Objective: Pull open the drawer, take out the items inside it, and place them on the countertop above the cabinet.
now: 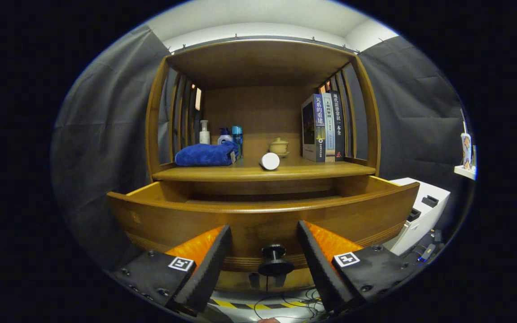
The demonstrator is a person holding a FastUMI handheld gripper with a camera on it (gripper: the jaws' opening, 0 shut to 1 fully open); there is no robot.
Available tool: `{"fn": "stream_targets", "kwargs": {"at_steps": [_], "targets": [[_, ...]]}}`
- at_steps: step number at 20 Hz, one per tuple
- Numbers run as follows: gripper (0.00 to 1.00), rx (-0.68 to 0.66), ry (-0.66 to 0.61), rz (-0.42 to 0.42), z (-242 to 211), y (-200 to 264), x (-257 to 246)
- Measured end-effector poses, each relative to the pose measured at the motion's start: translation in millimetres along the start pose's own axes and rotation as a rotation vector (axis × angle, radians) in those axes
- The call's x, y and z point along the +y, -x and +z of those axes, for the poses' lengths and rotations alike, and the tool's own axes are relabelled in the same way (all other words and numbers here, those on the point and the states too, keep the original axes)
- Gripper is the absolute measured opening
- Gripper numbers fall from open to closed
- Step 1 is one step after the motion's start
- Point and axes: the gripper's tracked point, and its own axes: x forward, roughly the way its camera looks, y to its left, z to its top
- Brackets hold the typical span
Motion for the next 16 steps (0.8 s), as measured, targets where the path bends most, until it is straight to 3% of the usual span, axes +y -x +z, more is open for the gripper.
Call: {"fn": "stream_targets", "kwargs": {"at_steps": [16], "targets": [[0.98, 0.019, 0.022, -0.006, 16.2, -90.9, -1.3]]}}
